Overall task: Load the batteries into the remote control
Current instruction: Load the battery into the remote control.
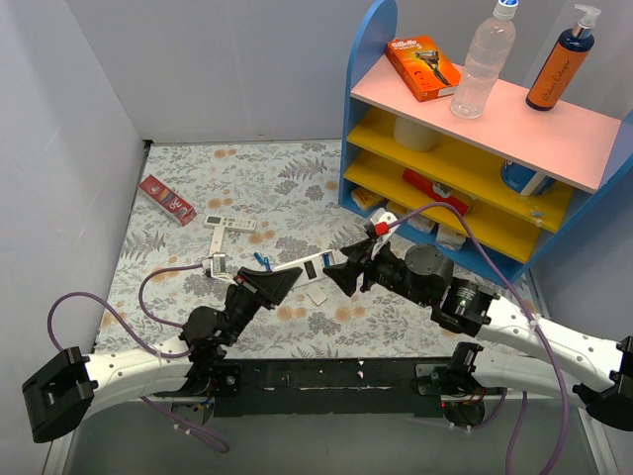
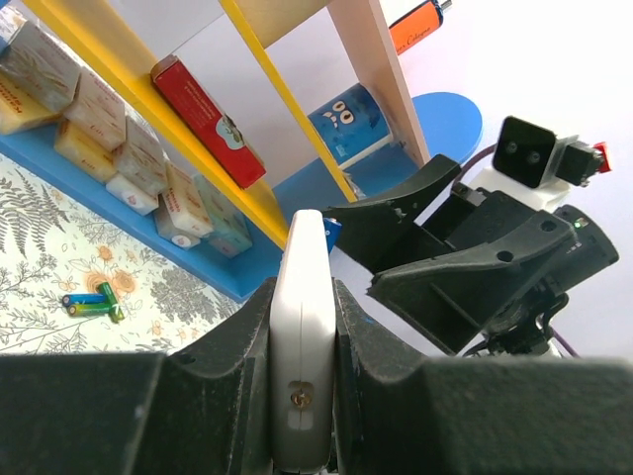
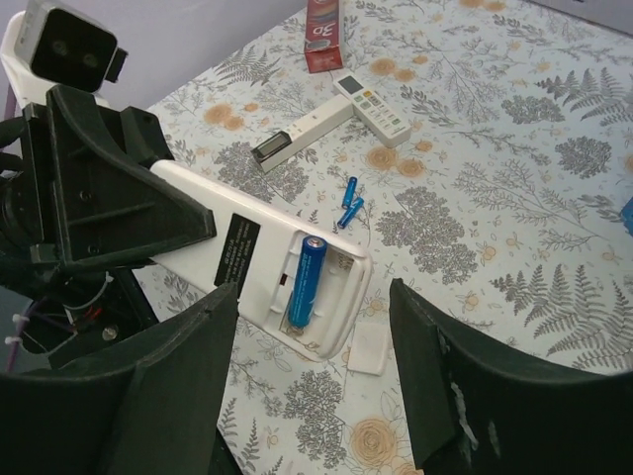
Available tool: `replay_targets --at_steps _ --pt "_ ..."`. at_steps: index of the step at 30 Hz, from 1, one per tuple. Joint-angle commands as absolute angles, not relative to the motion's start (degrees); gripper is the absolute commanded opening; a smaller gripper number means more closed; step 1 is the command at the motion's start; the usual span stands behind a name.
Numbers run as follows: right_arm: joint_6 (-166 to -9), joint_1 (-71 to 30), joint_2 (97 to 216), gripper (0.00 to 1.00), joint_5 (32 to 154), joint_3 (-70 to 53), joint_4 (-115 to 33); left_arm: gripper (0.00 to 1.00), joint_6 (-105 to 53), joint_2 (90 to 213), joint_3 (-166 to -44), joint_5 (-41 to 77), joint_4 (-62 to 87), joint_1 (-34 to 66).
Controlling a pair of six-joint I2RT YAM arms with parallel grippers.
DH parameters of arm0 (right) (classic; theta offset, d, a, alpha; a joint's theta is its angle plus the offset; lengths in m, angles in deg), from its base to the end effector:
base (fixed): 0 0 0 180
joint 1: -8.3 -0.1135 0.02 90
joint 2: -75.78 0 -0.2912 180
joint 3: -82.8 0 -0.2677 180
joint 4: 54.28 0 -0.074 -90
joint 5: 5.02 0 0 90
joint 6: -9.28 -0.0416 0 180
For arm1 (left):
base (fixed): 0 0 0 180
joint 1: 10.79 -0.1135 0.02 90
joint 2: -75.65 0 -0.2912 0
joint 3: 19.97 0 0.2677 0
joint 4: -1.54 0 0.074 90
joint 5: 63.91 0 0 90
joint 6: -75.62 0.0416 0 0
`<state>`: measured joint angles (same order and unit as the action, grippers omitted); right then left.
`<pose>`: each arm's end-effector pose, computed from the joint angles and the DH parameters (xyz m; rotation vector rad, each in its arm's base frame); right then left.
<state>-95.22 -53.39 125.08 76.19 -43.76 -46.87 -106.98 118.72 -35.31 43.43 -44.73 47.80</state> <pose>0.1062 0.1837 0.3470 -0.5671 1.6065 0.8874 0.0898 -0.1233 0.2240 -0.7645 1.3808 -2.0203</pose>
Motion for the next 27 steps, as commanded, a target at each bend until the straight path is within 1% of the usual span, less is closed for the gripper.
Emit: replay_targets --at_steps 1,3,5,7,8,10,13,16,19,22,25,26,27 --pt "-87.15 -53.31 124.73 0.70 79.79 -35.05 -37.76 0.00 -107.46 118.01 -33.09 42.96 -46.94 47.66" --pt "-84.77 -53.31 125.09 0.70 81.11 -31.79 -34.05 0.00 -107.81 118.28 -33.09 42.88 -47.82 47.57" --pt "-82.84 -53.31 124.92 0.70 82.78 -30.38 -33.08 0.00 -108.16 118.45 -33.09 42.79 -48.44 47.66" --pt "-77.67 -53.31 124.13 0.71 84.53 -30.11 -32.37 0.00 -108.16 118.45 -33.09 42.53 -48.62 47.66" --pt "-75.64 -53.31 123.86 0.75 86.20 -29.94 -32.11 0.00 -108.25 118.37 -33.09 42.35 -48.62 47.66" --pt "-71.68 -53.31 123.60 0.78 85.52 -28.27 -30.01 0.00 -108.43 118.19 -33.09 42.00 -48.70 47.66" --pt "-65.09 -53.31 124.99 0.77 85.86 -24.84 -26.31 0.00 -108.69 118.10 -33.09 41.56 -48.62 47.66" --pt "-57.29 -53.22 126.23 0.77 89.54 -23.96 -25.43 0.00 -108.87 118.10 -33.09 40.86 -48.97 47.66" --pt "-49.47 -53.05 127.54 0.76 92.96 -23.70 -24.90 0.00 -109.13 118.01 -33.09 40.50 -48.97 47.66" --pt "-45.05 -52.34 128.43 0.74 97.79 -23.52 -23.67 0.00 -109.13 117.84 -33.09 39.89 -48.71 47.66" --pt "-41.44 -50.86 129.74 0.68 100.88 -22.55 -22.09 0.00 -109.22 117.92 -33.09 39.36 -48.44 47.57" --pt "-40.65 -50.50 130.10 0.64 101.59 -21.77 -21.65 0.00 -109.13 117.93 -33.09 39.10 -48.53 47.57" --pt "-40.38 -50.06 130.45 0.63 102.55 -21.50 -21.30 0.00 -109.04 117.93 -33.09 38.92 -48.53 47.57"
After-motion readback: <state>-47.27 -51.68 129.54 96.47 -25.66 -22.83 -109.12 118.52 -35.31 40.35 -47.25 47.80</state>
